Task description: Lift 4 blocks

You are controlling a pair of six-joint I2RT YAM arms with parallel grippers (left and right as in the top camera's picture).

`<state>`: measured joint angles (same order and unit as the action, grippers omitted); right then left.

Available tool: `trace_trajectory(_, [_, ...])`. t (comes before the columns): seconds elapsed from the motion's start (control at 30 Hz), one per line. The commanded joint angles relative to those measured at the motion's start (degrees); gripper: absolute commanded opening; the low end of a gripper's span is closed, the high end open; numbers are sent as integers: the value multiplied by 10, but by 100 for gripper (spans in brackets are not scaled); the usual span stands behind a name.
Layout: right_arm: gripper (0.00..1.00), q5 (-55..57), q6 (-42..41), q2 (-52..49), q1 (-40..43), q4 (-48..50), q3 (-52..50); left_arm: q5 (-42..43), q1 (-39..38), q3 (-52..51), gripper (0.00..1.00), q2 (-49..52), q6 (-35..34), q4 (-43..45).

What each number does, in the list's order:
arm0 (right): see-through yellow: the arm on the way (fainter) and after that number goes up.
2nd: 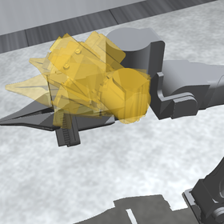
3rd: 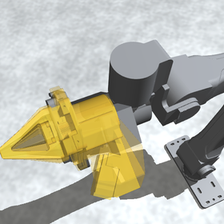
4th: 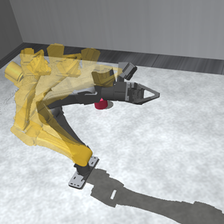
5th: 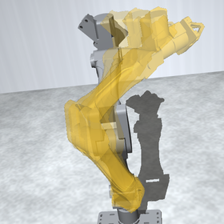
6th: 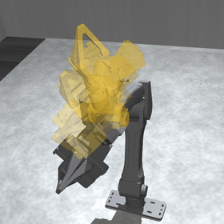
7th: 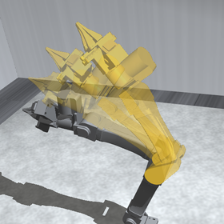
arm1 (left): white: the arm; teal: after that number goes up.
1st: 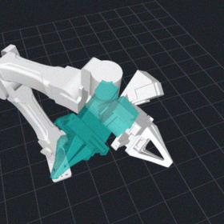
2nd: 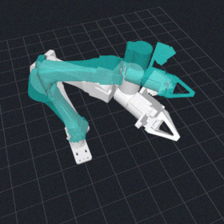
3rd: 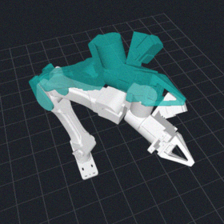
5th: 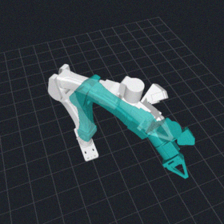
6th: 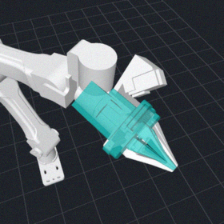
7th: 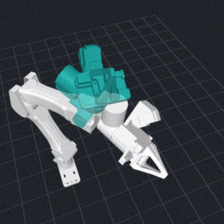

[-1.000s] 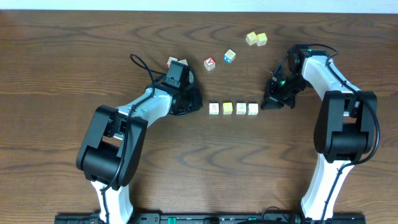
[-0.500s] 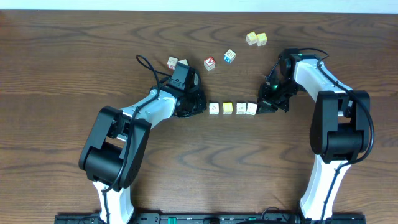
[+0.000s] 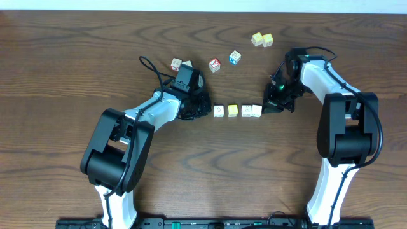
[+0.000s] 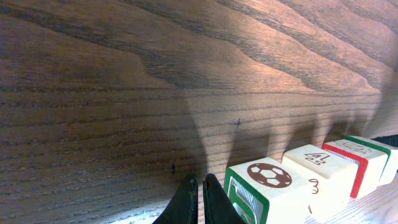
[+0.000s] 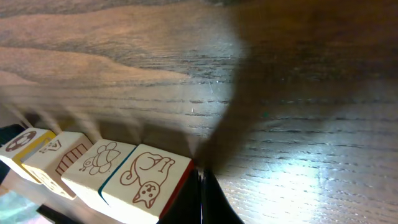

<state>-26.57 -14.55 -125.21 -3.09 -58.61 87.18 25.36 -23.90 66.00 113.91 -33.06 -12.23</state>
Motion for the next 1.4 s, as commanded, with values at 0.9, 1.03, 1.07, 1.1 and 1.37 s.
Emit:
trace_trajectory(0.9, [1, -9, 78, 0, -13, 41, -3, -4, -2, 6, 7, 22, -2, -9])
trace_trajectory(1.03, [1, -9, 78, 0, -25, 42, -3, 13, -3, 6, 7, 22, 0, -11])
trace_trajectory(1.07, [1, -9, 78, 0, -27, 42, -3, 18, -4, 6, 7, 22, -1, -12])
trace_trajectory(1.1, [1, -9, 78, 0, -30, 42, -3, 21, -5, 6, 7, 22, 0, -12])
trace_trajectory(1.37, [1, -2, 64, 0, -38, 45, -3, 21, -6, 6, 7, 22, 0, -10])
